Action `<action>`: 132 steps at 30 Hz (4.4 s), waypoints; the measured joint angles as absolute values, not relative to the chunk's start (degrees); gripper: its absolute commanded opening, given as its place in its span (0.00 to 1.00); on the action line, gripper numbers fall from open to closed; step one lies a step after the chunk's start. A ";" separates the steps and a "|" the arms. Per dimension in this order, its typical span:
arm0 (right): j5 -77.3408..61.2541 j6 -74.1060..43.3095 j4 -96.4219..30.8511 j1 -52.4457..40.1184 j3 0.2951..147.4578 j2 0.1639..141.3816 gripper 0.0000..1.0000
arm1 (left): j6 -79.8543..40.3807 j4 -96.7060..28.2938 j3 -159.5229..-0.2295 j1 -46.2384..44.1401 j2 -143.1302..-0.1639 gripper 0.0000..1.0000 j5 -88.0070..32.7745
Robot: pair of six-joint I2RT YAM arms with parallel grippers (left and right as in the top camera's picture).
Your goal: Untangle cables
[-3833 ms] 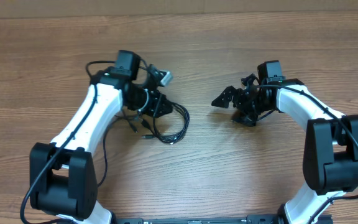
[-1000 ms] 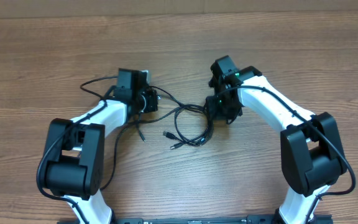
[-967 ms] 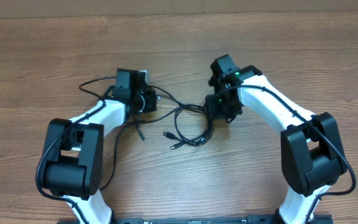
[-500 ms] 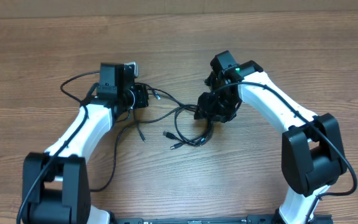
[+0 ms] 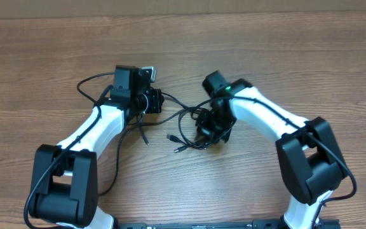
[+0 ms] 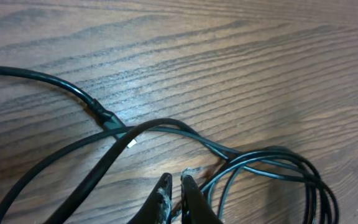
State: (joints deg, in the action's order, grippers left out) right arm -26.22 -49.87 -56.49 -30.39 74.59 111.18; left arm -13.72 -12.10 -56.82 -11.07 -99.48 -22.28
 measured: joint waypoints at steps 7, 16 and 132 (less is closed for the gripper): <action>-25.67 -61.25 -49.39 -37.89 73.25 111.20 0.50 | -13.32 -11.57 -56.80 -11.07 -100.42 0.11 -22.11; -13.78 -78.11 -48.07 -42.74 73.23 111.20 0.48 | -13.34 -11.51 -56.80 -11.07 -100.42 0.12 -22.09; -12.95 -76.88 -39.55 -34.68 72.97 110.74 0.04 | -13.32 -11.14 -56.80 -11.07 -100.42 0.17 -22.11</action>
